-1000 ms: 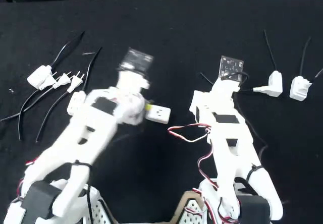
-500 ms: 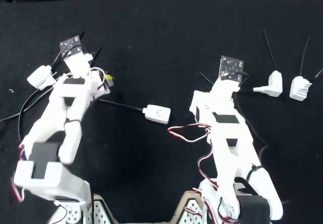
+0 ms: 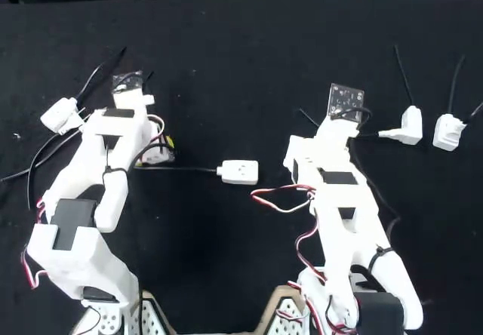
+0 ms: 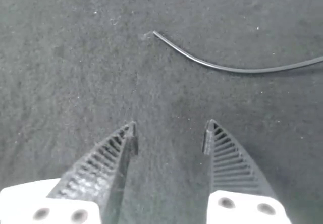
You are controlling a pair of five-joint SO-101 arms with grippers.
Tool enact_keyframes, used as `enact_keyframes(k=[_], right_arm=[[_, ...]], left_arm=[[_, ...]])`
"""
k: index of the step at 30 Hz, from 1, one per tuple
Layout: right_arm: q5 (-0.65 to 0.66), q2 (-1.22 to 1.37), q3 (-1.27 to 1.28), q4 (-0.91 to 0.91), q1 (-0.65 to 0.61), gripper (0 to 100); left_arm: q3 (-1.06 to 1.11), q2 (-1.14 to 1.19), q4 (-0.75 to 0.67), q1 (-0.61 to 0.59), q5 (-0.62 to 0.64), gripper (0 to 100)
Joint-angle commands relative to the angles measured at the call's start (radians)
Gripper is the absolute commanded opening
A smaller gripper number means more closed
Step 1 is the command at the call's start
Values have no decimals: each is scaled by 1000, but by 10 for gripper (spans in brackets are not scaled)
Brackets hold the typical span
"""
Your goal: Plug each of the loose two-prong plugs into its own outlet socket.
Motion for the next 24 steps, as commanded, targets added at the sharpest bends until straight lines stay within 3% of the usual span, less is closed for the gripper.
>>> enact_keyframes(k=[1,14,20,24], right_arm=[[-5,2,-59,-23,-18,201],[-5,4,-59,-23,-20,201],[-5,4,-59,-23,-20,201],[-5,4,-59,-21,-20,201]], left_arm=[[-2,-3,130,22,-124,230],[-13,-21,344,15,-302,230],[-50,-247,425,12,-328,230],[-47,-399,397,-33,-333,234]])
